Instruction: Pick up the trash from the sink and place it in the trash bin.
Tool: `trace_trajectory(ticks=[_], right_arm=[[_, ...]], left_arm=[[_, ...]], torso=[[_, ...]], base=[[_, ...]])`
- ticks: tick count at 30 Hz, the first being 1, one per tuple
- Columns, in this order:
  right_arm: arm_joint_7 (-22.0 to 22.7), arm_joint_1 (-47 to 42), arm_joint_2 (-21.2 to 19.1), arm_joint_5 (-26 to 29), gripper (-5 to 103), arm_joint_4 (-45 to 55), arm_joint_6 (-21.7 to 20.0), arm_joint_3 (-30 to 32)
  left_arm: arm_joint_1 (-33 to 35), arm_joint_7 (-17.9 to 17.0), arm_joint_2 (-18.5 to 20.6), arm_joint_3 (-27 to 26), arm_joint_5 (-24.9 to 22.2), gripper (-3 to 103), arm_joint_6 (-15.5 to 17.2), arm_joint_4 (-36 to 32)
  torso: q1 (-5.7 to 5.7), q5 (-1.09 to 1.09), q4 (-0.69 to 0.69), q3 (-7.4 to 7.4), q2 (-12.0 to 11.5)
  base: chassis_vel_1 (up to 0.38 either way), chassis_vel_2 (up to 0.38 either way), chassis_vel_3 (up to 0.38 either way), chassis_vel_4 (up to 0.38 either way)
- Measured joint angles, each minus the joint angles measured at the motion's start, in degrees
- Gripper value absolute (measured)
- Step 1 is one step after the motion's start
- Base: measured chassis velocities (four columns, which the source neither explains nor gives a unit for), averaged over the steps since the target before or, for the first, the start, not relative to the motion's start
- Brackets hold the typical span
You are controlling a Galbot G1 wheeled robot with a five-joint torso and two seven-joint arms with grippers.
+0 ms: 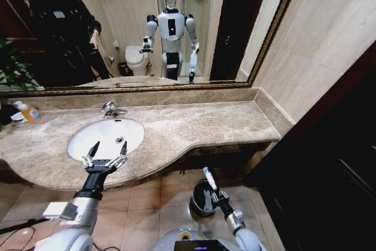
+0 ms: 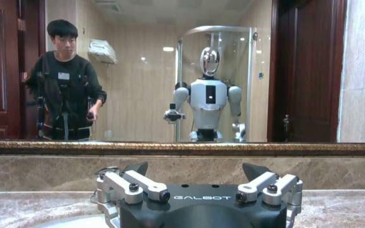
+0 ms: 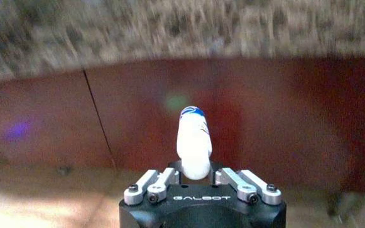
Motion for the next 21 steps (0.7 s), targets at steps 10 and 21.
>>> trace_trajectory(ticks=[10, 21], right_arm=[[0.06, 6.45, 4.7, -0.51, 24, -14.23, 1.24, -0.29], [0.01, 8.07, 5.15, -0.57, 31, -15.7, -1.28, -0.06]], left_arm=[[0.0, 0.0, 0.0, 0.0, 0.0, 100, 0.0, 0.0], [0.0, 0.0, 0.0, 0.0, 0.0, 100, 0.0, 0.0]], torso=[[0.0, 0.0, 0.0, 0.0, 0.0], [0.0, -0.01, 0.0, 0.0, 0.0]], base=[[0.0, 0.0, 0.0, 0.0], [0.0, 0.0, 0.0, 0.0]])
